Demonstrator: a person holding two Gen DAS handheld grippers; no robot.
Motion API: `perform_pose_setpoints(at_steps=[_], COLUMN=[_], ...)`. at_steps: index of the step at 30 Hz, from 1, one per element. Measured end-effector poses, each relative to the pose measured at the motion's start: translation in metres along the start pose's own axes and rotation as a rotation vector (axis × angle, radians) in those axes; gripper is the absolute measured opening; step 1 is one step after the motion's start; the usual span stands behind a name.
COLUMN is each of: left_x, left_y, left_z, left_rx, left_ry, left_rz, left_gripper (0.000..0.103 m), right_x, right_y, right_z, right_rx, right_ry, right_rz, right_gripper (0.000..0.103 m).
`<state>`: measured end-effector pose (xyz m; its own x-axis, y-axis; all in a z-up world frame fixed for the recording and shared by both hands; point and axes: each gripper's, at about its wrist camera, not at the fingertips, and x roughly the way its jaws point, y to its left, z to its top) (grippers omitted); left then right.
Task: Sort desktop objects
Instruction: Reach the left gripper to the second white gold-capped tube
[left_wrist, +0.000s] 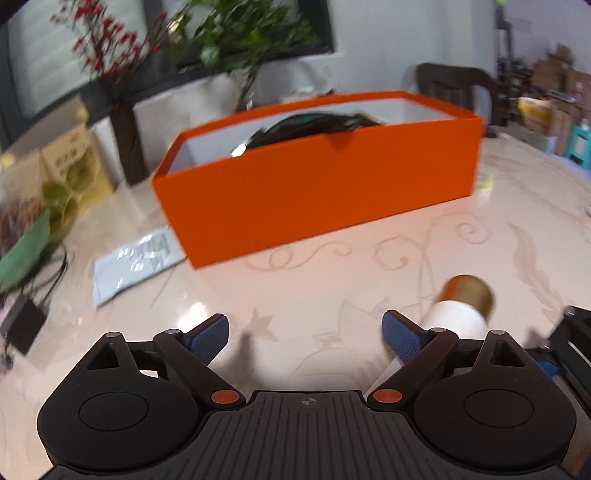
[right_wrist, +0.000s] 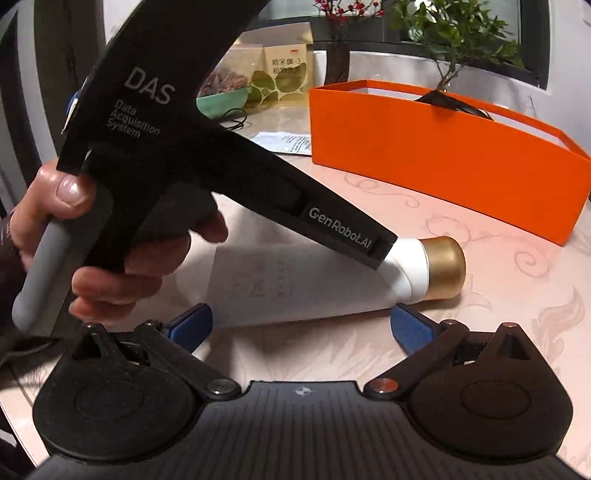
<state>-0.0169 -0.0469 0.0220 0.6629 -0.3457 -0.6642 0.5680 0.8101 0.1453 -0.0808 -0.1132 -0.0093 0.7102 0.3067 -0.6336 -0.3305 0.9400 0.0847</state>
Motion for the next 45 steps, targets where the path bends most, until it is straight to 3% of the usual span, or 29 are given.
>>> perform_pose_setpoints(at_steps=[2,5,7,10,12,15,18,26,32,37,42,45], left_x=[-0.005,0.001,0.001,0.005,0.01,0.012,0.01,0.031,0.036,0.033,0.035,0.024], left_y=[-0.001,-0.004,0.001,0.015,0.024,0.031,0.031,0.022,0.021,0.033,0.033,0.044], left_z=[0.0,-0.003,-0.004,-0.006,-0.01,-0.012,-0.008,0.014,0.014,0.019,0.025,0.027], left_rx=[0.031,0.067,0.058,0.013,-0.027,-0.063,-0.062,-0.108,-0.135,-0.219,-0.205,-0.242], left_ry=[-0.006,0.025,0.02,0.082,0.097,0.085,0.063,0.103,0.104,0.108,0.141,0.115], left_rz=[-0.012,0.063,0.105,0.123,0.171,0.202,0.225,0.248,0.224,0.089,0.044,-0.017], left_gripper=[0.096,0.095,0.096,0.097,0.095,0.097,0.097,0.098,0.098,0.098,0.094,0.095], right_x=[-0.001,0.003,0.009,0.027,0.038,0.041,0.03,0.019,0.02,0.019,0.021,0.023], right_y=[-0.005,-0.006,-0.008,-0.012,-0.012,-0.021,-0.021,-0.021,-0.017,-0.019,-0.02,-0.023], right_z=[0.001,0.004,0.013,0.035,0.043,0.042,0.03,0.018,0.019,0.017,0.018,0.02], right_rx=[0.018,0.007,-0.014,-0.101,-0.167,-0.079,-0.085,-0.05,-0.074,-0.062,-0.069,-0.06], right_ry=[-0.003,-0.005,-0.007,-0.05,-0.011,0.043,0.02,0.001,0.006,0.008,0.014,0.01], right_rz=[0.007,0.024,0.043,0.02,0.034,0.029,0.007,-0.021,0.001,0.028,0.038,0.047], right_gripper=[0.103,0.103,0.103,0.1,0.095,0.094,0.095,0.095,0.097,0.1,0.101,0.101])
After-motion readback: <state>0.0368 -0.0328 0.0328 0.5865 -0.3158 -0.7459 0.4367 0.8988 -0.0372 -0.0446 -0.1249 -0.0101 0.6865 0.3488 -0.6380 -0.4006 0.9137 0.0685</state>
